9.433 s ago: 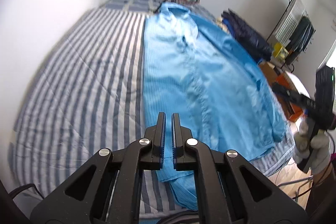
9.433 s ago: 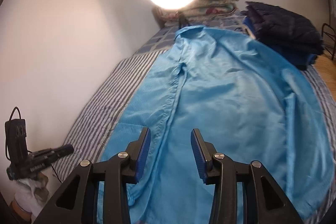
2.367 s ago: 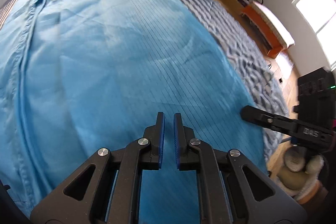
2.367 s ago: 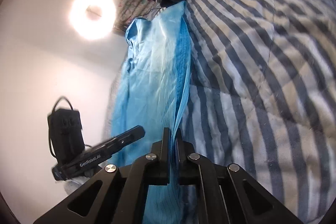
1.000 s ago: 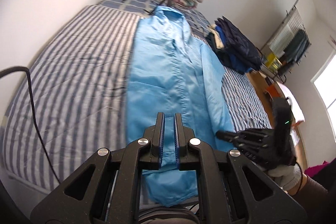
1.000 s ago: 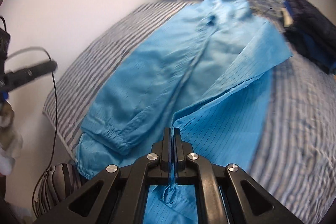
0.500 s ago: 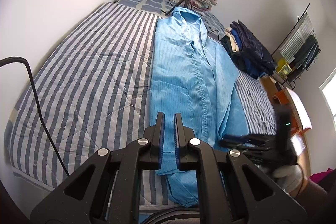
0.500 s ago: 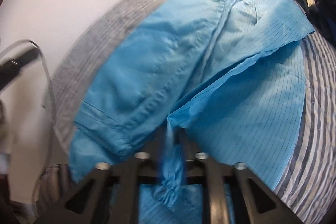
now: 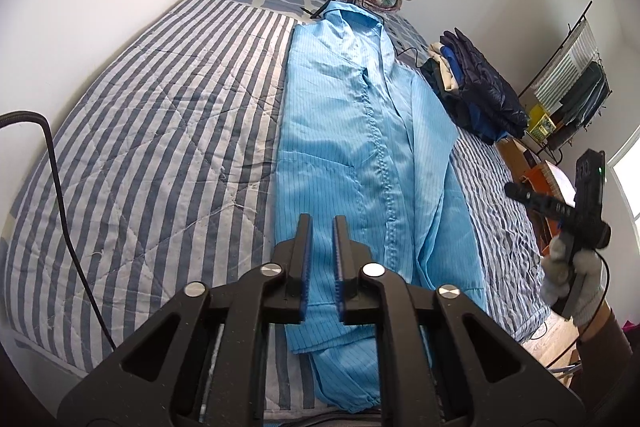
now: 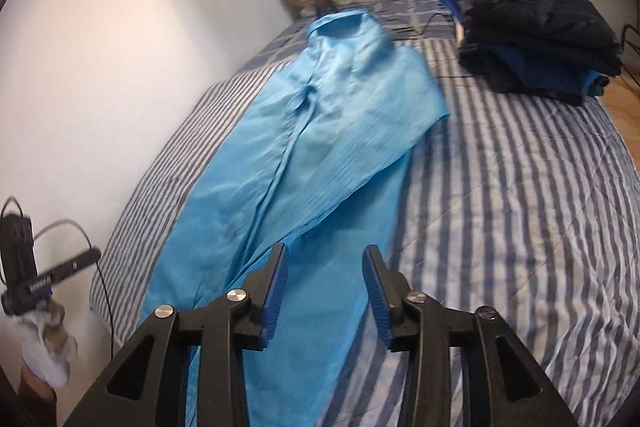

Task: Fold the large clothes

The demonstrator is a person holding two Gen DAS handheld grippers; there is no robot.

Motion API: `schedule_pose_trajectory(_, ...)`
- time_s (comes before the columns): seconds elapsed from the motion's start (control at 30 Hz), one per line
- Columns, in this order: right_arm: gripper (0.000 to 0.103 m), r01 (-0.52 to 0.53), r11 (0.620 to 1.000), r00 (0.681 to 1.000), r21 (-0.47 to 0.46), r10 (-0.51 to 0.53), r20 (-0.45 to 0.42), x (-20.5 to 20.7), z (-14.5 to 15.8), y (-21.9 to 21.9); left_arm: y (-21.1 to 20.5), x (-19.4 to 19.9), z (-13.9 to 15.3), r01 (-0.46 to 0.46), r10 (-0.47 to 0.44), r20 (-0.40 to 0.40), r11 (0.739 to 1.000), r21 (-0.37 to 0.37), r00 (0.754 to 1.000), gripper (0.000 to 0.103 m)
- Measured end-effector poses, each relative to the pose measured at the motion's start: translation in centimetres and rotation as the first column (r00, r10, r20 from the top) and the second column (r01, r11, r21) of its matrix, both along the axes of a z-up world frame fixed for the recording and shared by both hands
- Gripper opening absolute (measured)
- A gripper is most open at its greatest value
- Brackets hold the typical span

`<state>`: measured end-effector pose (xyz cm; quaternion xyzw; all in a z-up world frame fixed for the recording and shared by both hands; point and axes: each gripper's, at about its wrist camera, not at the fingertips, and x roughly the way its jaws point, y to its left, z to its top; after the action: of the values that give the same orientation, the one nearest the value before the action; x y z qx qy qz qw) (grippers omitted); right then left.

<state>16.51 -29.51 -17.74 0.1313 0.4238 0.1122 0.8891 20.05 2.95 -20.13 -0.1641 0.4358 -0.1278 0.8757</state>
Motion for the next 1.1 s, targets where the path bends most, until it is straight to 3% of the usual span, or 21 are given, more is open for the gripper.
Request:
schedule_pose_trajectory(0.07, 0.042, 0.028, 0.999, 1.000, 0.020, -0.028, -0.002, 1.2, -0.1, -1.3, 0.1, 0.4, -0.1, -0.010, 0.010, 0.000, 1.000, -0.004, 1.000, 0.039)
schedule_pose_trajectory(0.1, 0.043, 0.042, 0.998, 0.999, 0.036, -0.042, -0.006, 1.9, -0.3, -2.0, 0.2, 0.6, -0.2, -0.015, 0.015, 0.003, 1.000, -0.010, 1.000, 0.043)
schedule_pose_trajectory(0.2, 0.060, 0.096, 0.991, 0.995, 0.094, -0.096, -0.009, 3.9, -0.9, -4.0, 0.5, 1.1, -0.3, -0.018, 0.018, 0.002, 1.000, -0.015, 1.000, 0.043)
schedule_pose_trajectory(0.43, 0.060, 0.223, 0.937, 0.975, 0.271, -0.215, -0.058, 9.7, -4.2, -7.8, 1.0, 2.7, -1.1, -0.011, 0.010, -0.012, 1.000, -0.013, 1.000, 0.043)
schedule_pose_trajectory(0.63, 0.060, 0.362, 0.839, 0.932, 0.406, -0.342, -0.123, 14.7, -8.4, -10.1, 1.4, 3.8, -2.3, -0.016, 0.015, -0.028, 0.999, -0.029, 1.000, 0.043)
schedule_pose_trajectory(0.87, 0.059, 0.405, 0.742, 0.908, 0.534, -0.396, -0.139, 17.7, -11.0, -11.4, 1.4, 5.2, -3.7, -0.007, 0.005, -0.043, 0.999, -0.032, 0.999, 0.043)
schedule_pose_trajectory(1.0, 0.019, 0.366, 0.763, 0.926, 0.534, -0.353, -0.130, 19.6, -10.4, -10.9, 1.3, 5.4, -4.2, -0.003, 0.001, -0.045, 0.999, -0.044, 0.999, 0.043)
schedule_pose_trajectory(1.1, 0.007, 0.306, 0.797, 0.947, 0.521, -0.309, -0.085, 20.5, -8.5, -9.7, 1.3, 5.4, -4.6, -0.002, 0.000, -0.044, 0.999, -0.047, 0.999, 0.043)
